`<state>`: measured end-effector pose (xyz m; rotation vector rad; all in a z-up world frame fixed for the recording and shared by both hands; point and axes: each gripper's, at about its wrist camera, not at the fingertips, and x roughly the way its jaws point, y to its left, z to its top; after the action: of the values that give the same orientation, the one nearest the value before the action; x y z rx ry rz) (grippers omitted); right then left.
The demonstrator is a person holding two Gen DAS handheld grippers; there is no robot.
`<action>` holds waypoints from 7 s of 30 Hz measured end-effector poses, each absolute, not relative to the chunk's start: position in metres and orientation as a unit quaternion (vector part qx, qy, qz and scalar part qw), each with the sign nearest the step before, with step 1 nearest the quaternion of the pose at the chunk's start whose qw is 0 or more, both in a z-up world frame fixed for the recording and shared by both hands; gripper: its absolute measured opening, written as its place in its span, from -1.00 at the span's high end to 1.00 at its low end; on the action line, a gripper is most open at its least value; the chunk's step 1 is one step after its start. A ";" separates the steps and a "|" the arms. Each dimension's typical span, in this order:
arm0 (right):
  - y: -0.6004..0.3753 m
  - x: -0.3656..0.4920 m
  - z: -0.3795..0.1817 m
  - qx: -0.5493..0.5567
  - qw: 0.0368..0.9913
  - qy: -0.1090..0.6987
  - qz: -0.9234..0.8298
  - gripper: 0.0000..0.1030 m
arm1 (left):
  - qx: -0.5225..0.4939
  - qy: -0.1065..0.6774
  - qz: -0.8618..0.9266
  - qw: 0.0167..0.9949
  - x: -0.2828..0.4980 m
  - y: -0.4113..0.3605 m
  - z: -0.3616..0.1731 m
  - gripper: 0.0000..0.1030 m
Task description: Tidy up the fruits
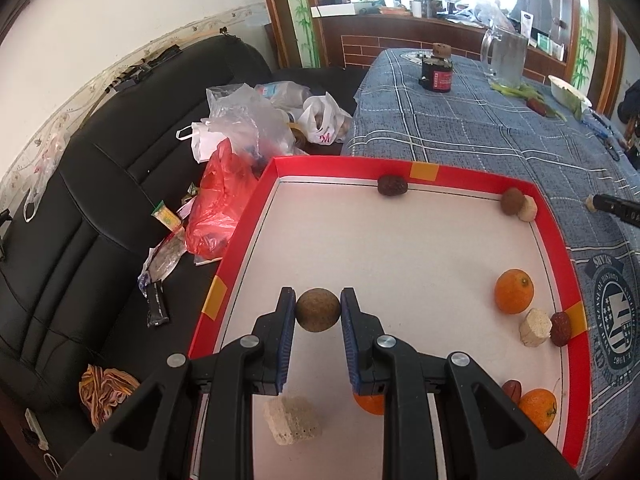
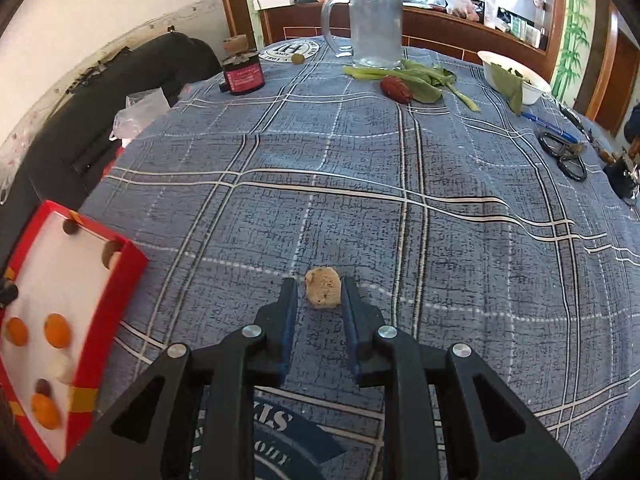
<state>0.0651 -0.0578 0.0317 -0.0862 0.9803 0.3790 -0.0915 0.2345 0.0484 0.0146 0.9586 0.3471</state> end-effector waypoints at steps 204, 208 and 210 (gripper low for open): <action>0.016 -0.210 0.150 0.050 0.945 0.203 0.250 -1.00 | 0.024 0.266 0.269 0.926 -0.255 0.191 0.104 -0.99; 0.029 -0.199 0.147 0.031 0.944 0.206 0.256 -1.00 | 0.018 0.282 0.276 0.919 -0.238 0.201 0.102 -0.99; 0.036 -0.191 0.147 0.022 0.942 0.207 0.264 -1.00 | 0.017 0.289 0.283 0.915 -0.231 0.206 0.101 -0.99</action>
<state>-0.1907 0.0364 0.1468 0.0457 0.4232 0.5376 -0.2313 0.2061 0.1010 0.0360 0.5946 0.5817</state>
